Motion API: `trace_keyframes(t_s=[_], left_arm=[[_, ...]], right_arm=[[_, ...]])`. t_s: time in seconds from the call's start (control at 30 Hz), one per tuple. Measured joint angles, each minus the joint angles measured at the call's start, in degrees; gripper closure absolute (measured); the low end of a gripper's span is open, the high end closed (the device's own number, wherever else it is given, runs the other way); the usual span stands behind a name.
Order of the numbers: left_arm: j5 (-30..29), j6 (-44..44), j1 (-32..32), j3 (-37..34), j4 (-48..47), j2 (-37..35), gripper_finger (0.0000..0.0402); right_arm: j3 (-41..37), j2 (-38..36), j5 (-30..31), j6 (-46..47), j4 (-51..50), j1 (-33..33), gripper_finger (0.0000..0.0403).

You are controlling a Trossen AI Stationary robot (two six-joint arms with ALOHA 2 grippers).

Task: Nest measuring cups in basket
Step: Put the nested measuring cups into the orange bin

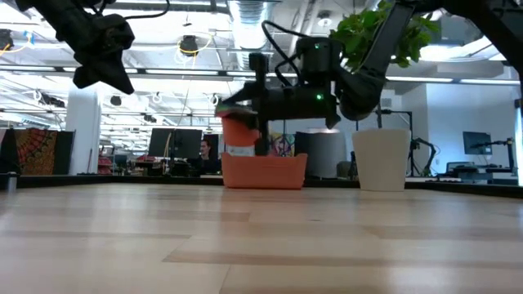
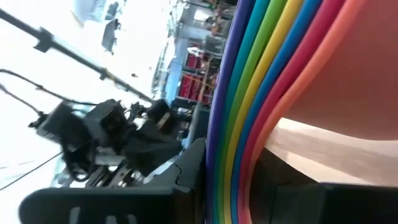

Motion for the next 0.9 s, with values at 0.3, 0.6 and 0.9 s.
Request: trace_keyframes(t_s=[0.3, 0.6, 0.9], left_arm=[[-1.2, -1.6, 0.0, 0.0, -2.6, -2.2, 0.0401], [-2.2, -2.5, 0.0, 0.0, -4.9, -4.0, 0.0401], [-2.5, -2.5, 0.0, 0.0, -4.8, -4.0, 0.0402]], right_arm=[[1.0, 0.0, 1.2, -0.3, -1.1, -3.5, 0.0304], [0.9, 0.0, 5.7, 4.4, -7.2, -6.1, 0.0304], [0.9, 0.0, 5.3, 3.6, -14.4, -6.3, 0.0304]])
